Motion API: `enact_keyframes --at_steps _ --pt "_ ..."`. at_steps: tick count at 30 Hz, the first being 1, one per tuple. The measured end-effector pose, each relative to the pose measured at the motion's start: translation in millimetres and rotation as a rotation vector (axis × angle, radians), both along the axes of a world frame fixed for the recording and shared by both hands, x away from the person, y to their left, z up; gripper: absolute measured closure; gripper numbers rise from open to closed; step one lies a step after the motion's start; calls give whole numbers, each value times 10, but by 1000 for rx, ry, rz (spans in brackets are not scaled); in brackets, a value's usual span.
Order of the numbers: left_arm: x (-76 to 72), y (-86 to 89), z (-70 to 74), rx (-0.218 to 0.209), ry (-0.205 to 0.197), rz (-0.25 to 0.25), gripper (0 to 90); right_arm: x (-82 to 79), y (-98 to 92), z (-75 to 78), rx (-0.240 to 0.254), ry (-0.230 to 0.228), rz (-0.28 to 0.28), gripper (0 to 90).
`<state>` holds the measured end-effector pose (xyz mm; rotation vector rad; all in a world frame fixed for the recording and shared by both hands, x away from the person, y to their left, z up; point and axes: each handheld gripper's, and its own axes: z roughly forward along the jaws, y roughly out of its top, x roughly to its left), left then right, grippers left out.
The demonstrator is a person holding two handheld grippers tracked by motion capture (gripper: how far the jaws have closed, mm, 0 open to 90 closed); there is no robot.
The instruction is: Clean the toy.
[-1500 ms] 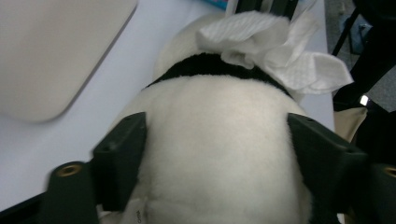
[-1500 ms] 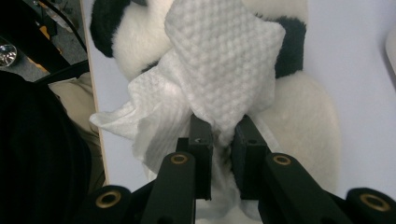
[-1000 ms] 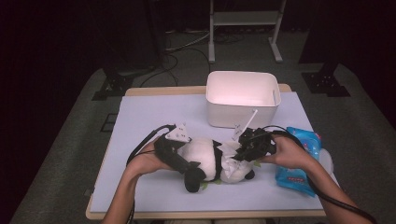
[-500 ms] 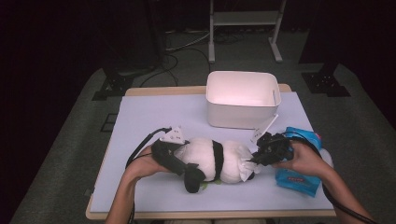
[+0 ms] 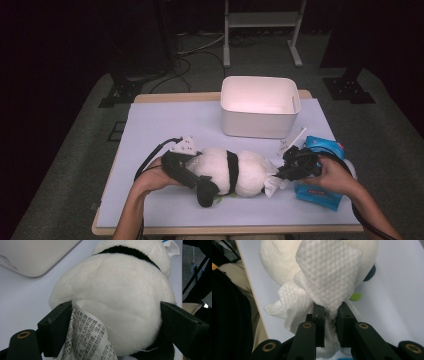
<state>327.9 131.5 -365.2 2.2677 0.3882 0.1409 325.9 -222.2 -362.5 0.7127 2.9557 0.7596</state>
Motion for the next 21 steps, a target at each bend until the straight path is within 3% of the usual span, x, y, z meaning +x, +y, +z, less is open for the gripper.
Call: enact_keyframes --at_steps 5,13,21 --pt "1 -42 -8 -13 2 5 147 -9 124 127 29 -31 32 785" --pt "-2 -67 -8 -10 -5 15 147 14 526 251 6 -80 114 786" --pt "-10 -109 -10 -14 -12 19 146 49 801 305 5 -97 160 786"
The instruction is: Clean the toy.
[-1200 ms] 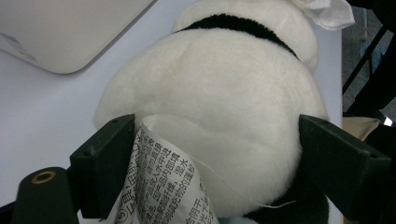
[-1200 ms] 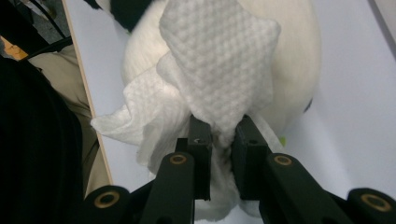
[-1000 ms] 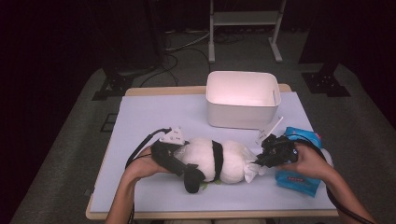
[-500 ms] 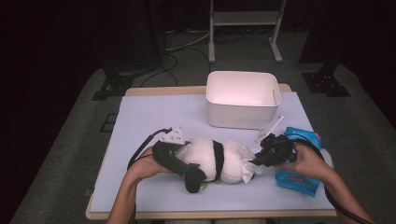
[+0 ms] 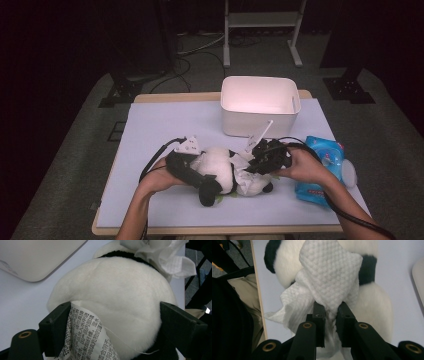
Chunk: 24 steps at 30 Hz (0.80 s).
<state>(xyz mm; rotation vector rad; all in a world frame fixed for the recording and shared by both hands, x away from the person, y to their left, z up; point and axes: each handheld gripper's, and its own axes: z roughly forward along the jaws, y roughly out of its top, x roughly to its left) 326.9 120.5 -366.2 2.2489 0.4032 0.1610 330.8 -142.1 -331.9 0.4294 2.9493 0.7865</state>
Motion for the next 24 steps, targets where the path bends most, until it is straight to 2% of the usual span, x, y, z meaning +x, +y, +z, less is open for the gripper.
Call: enact_keyframes --at_steps 8,17,24 --pt "-24 -83 -22 13 -24 -3 146 17 193 47 6 -5 36 786" --pt "-46 -214 -44 27 -61 -7 145 0 251 116 4 -18 58 786" --pt "-67 -289 -52 32 -74 -8 145 3 300 141 2 -30 76 785"
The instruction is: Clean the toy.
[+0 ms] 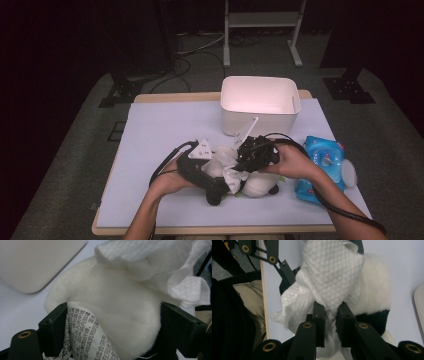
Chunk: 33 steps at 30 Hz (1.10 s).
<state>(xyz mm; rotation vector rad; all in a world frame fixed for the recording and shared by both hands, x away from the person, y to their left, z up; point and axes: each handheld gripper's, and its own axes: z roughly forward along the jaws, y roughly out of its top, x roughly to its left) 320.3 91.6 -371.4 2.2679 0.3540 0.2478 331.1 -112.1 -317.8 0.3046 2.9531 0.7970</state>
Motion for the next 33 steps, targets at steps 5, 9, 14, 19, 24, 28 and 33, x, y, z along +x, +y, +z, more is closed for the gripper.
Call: enact_keyframes --at_steps 5,9,14,19,24,28,33 --pt "-7 -41 -11 -3 -9 -3 144 -4 44 15 4 -5 7 785" --pt "-11 -37 -11 -9 -6 -6 138 -1 -2 -9 10 4 4 785" --pt "-4 -1 -4 -19 8 -3 118 -8 -136 -46 10 24 -34 785" --pt "-1 34 11 -24 17 2 102 -9 -247 -89 -15 31 -57 785" --pt "-18 91 18 -22 30 1 97 -6 -339 -123 -25 33 -72 785" --pt "-31 140 15 -5 37 -8 93 -18 -350 -115 -23 32 -85 784" --pt "-40 195 25 0 44 -19 93 -40 -225 -54 -29 17 -58 784"
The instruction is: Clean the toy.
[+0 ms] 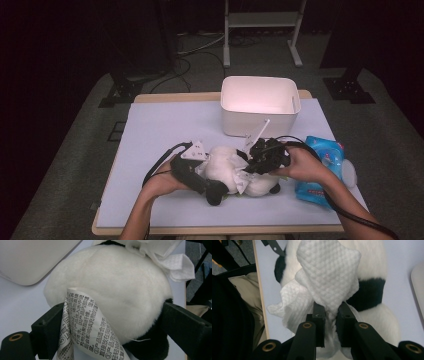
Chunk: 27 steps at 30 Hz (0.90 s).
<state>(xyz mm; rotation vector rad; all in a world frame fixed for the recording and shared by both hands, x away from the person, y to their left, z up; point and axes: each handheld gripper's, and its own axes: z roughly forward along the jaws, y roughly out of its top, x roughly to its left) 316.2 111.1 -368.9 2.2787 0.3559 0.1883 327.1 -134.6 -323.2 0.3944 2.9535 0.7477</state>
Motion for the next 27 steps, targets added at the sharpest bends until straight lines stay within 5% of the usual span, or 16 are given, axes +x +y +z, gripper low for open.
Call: enact_keyframes --at_steps 17,27 --pt "-31 235 112 -87 11 12 93 -13 585 163 -37 -39 109 782" --pt "-29 224 97 -60 16 0 93 43 774 150 -29 -33 135 782"
